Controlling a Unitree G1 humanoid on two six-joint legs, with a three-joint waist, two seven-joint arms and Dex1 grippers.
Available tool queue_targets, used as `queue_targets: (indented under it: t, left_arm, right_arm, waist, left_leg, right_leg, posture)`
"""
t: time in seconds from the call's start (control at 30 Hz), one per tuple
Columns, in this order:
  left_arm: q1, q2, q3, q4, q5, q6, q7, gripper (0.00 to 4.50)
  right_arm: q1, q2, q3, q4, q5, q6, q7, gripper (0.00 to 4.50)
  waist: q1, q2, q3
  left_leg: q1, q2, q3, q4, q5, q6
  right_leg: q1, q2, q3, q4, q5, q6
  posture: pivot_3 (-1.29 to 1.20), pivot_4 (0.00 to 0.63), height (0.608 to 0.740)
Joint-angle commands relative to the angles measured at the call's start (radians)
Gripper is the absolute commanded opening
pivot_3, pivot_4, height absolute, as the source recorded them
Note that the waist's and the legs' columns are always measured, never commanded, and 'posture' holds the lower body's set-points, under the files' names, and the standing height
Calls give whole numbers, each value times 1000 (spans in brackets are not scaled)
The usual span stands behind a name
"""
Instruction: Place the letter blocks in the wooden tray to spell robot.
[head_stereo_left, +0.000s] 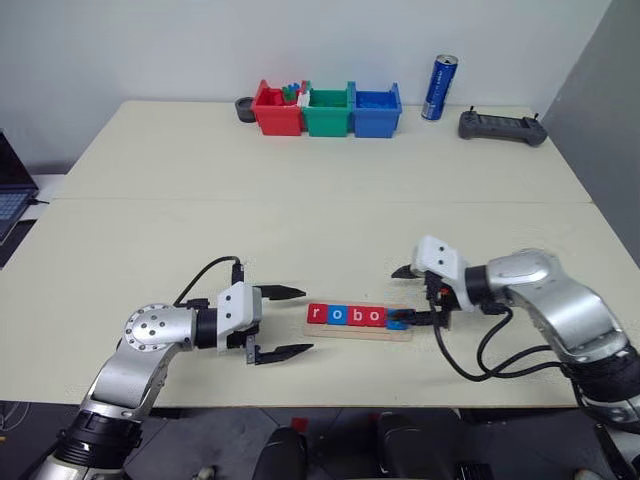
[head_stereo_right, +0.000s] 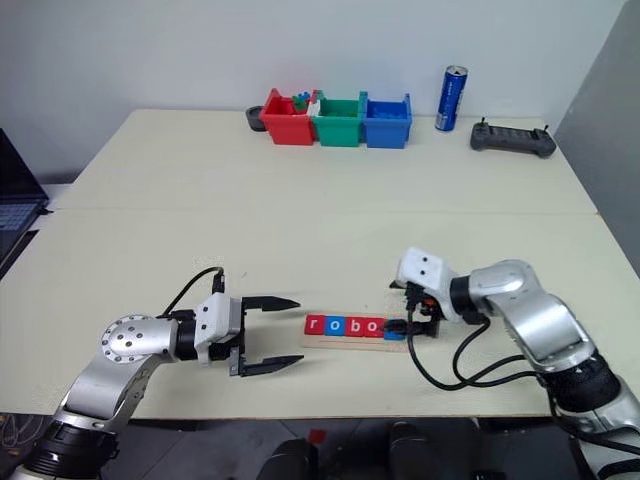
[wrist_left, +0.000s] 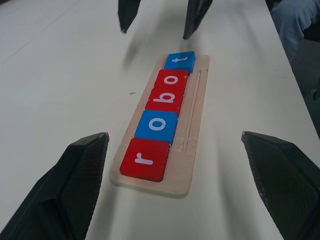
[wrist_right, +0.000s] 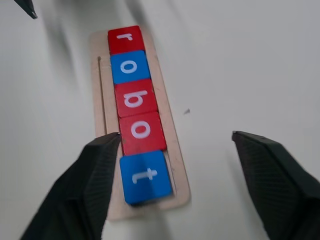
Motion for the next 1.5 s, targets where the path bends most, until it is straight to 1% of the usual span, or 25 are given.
queue_targets:
  t: [0.03,0.07,0.1,0.13,0.23,0.27,0.37,0.6,0.83,1.1,1.27,1.5]
  left_arm:
    - [3,8,23,-1,-6,-25,-8,4500]
    - [0,7,22,4,-5,-27,-9,4500]
    - [-4,6,20,8,-4,-28,-10,4500]
    - [-8,6,18,12,-3,-29,-11,4500]
    - [-33,2,7,11,-1,-15,-9,4500]
    - [-41,1,5,6,-2,-6,-7,4500]
    - [-63,2,0,-11,-5,22,-3,4500]
    - [-79,5,-4,-63,-11,78,14,4500]
    - [-85,4,2,-95,-13,117,24,4500]
    - [-77,-1,1,-76,-7,96,22,4500]
    - [-59,4,12,-57,-9,71,12,4500]
    - [-31,17,38,-36,-29,52,-8,4500]
  right_arm:
    - [70,-39,-35,-97,37,16,-3,2378]
    - [88,-44,-35,-114,45,20,-6,2048]
    - [100,-43,-33,-127,48,23,-11,1603]
    - [111,-39,-29,-137,50,23,-18,1273]
    - [122,-17,-6,-148,51,18,-45,92]
    - [123,-14,5,-147,47,15,-52,38]
    - [122,-12,47,-133,28,7,-62,38]
    - [89,7,102,-79,0,-11,-89,38]
    - [58,42,121,-37,-10,-21,-101,38]
    - [33,68,127,-12,-10,-20,-115,38]
    - [39,41,62,-78,61,28,-89,38]
    - [97,-7,-66,-146,125,-14,-82,38]
  waist:
    - [0,0,0]
    - [0,0,0]
    - [-2,0,0]
    - [-5,0,0]
    - [-9,0,0]
    - [-9,0,0]
    - [-8,0,0]
    - [-8,0,0]
    - [-8,0,0]
    - [-8,0,0]
    - [-8,0,0]
    - [-7,0,0]
  left_leg:
    - [0,0,0,0,0,0]
    - [0,0,0,0,0,0]
    - [0,0,0,0,0,0]
    - [0,0,1,0,0,0]
    - [1,1,1,0,0,0]
    - [1,1,1,0,0,0]
    - [1,0,1,1,0,0]
    - [1,0,1,0,0,0]
    - [1,0,1,0,0,0]
    - [1,0,0,0,0,0]
    - [1,0,0,0,0,0]
    - [0,0,0,0,0,0]
  right_leg:
    - [0,0,0,0,0,0]
    - [0,0,0,0,0,0]
    - [0,0,0,0,0,0]
    - [0,0,1,0,0,0]
    - [0,1,1,1,0,1]
    - [0,1,1,1,-1,1]
    - [0,1,1,1,-1,1]
    - [0,1,1,0,0,0]
    - [0,1,1,0,0,0]
    - [0,1,1,0,0,0]
    - [0,1,1,0,0,0]
    - [0,1,1,0,0,0]
  posture:
    - [0,150,740]
    - [0,150,740]
    - [0,150,740]
    - [0,150,740]
    - [0,150,740]
    - [0,150,740]
    - [0,150,740]
    - [0,150,740]
    - [0,150,740]
    - [0,150,740]
    - [0,150,740]
    - [0,150,740]
